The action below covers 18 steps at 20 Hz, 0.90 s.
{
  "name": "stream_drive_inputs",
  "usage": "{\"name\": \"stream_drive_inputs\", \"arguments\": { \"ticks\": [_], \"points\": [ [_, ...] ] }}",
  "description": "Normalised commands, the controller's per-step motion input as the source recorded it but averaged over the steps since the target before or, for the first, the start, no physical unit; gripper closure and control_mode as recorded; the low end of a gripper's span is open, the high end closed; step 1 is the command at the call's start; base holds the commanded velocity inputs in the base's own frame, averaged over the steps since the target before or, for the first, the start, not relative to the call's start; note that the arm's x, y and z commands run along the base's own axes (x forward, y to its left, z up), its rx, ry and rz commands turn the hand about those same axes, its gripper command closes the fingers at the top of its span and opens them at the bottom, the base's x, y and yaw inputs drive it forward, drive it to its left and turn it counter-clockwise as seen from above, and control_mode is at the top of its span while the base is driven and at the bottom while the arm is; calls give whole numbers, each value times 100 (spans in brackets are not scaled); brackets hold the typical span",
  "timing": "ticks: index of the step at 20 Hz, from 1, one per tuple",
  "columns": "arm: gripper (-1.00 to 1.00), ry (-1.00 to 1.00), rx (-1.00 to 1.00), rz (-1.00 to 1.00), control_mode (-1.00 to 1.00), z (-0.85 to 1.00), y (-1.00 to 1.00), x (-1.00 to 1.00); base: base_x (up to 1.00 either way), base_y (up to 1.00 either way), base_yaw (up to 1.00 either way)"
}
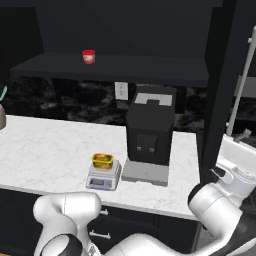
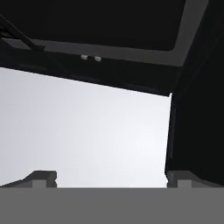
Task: Pick the canned food and place it on the digital scale for weighing, and close the cabinet.
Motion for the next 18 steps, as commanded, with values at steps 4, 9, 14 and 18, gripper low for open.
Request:
{"name": "stream_drive_inputs", "arguments": {
  "ticks": [4, 9, 14, 18],
  "points": [
    [-100, -15, -13, 12, -100, 57, 67, -7, 0, 0, 0],
    [-100, -17, -22, 12, -100, 56, 68, -15, 0, 0, 0],
    [-100, 51, -8, -3, -100, 27, 47, 0, 0, 0, 0],
    [-100, 90, -4, -24, -100, 1, 32, 30, 0, 0, 0]
  ]
}}
